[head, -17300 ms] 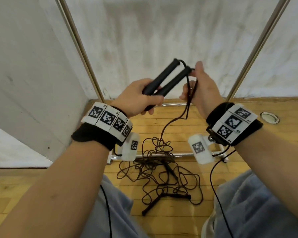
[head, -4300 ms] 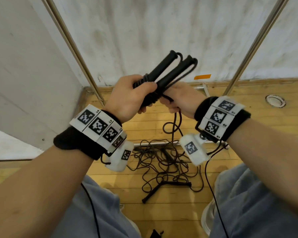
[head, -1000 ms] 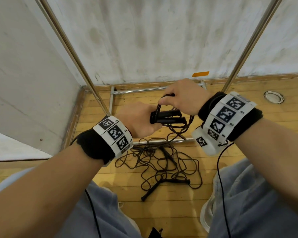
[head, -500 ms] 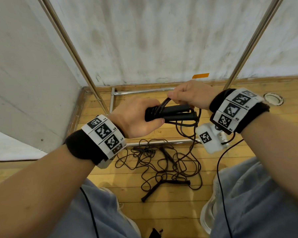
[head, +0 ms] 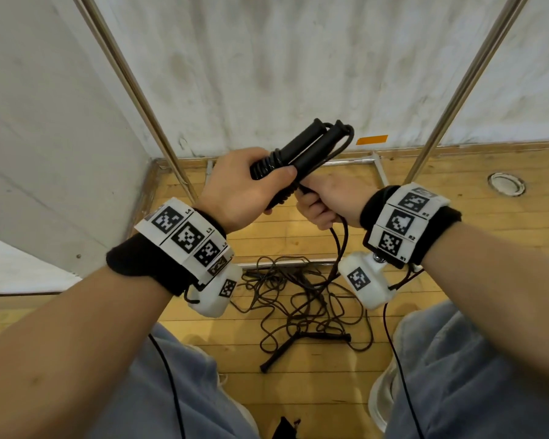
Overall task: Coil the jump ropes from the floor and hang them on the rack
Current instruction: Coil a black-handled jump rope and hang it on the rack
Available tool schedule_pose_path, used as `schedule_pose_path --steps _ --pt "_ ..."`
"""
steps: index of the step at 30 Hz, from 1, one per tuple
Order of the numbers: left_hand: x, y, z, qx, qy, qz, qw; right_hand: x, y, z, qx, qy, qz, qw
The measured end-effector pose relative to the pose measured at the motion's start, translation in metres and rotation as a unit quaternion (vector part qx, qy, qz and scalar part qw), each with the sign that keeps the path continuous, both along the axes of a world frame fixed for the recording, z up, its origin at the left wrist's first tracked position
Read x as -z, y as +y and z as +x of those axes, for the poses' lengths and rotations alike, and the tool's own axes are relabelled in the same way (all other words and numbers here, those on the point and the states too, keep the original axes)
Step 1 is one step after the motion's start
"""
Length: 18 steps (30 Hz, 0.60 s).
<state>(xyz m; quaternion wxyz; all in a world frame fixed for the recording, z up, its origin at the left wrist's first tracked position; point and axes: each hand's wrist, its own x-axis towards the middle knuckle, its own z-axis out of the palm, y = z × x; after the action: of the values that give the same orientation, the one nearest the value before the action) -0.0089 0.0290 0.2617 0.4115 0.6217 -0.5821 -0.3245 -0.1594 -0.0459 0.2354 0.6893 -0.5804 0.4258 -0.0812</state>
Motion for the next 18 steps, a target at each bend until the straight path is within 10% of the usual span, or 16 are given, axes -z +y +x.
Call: schedule_pose_path --steps 7,16,18 --pt "0.002 -0.009 0.004 -0.037 0.031 -0.033 0.998 -0.004 0.015 0.003 0.035 -0.021 -0.185 0.982" --pt "0.001 -0.013 -0.002 -0.008 0.024 -0.052 0.998 0.001 0.009 -0.001 0.013 0.215 -0.552 0.805" --pt "-0.002 -0.013 -0.005 0.012 0.031 -0.054 0.998 0.002 0.011 0.004 0.021 0.216 -0.495 0.842"
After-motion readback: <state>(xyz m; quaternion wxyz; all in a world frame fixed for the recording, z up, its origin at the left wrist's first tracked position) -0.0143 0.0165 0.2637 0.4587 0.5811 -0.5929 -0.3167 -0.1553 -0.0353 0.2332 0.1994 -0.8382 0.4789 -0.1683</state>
